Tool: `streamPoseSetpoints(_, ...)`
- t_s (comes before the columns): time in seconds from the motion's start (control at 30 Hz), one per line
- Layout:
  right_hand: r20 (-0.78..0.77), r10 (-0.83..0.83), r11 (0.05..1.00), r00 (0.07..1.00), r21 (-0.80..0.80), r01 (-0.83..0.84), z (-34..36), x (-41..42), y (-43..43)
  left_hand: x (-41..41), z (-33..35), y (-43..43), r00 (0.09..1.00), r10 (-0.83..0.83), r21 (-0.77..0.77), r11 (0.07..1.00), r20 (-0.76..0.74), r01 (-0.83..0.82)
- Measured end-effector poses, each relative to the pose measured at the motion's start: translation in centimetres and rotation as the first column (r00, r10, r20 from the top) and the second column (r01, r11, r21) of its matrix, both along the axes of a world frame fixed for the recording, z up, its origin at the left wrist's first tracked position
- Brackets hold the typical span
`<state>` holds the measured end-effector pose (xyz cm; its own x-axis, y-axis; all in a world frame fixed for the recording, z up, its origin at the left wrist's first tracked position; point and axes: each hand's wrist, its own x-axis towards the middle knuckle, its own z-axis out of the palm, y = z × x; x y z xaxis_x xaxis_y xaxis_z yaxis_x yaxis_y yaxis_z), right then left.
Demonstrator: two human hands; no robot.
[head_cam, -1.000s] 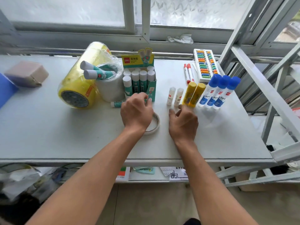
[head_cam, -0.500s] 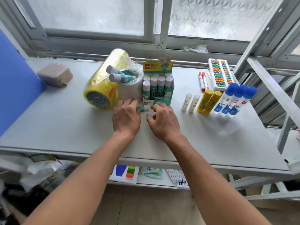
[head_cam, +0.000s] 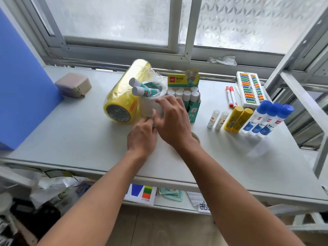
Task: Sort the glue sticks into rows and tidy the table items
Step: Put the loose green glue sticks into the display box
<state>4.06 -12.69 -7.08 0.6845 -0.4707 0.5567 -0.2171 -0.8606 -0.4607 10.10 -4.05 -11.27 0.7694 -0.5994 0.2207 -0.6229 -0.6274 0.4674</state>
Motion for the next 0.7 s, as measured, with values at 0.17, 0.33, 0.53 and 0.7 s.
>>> streamPoseSetpoints(0.17,-0.091,0.12,0.986,0.989,-0.108,-0.13,2.7,5.1,-0.3,-0.2,1.1,-0.1,0.999,0.024,0.067,0.997,-0.032,-0.021)
streamPoseSetpoints(0.33,0.025,0.105,0.977,0.994,-0.188,-0.099,2.5,5.9,-0.2,-0.5,1.3,-0.2,1.0,-0.007,0.127,0.992,-0.011,0.008)
streamPoseSetpoints(0.53,0.522,-0.123,0.983,0.844,0.182,0.031,5.5,0.6,-3.1,0.0,0.2,-1.0,0.997,-0.073,0.128,0.989,0.014,0.071)
streamPoseSetpoints(0.7,0.484,-0.19,0.964,0.854,0.259,0.068,3.8,-3.1,-7.0,-0.4,0.1,-1.7,1.0,-0.008,0.019,1.0,0.002,0.008)
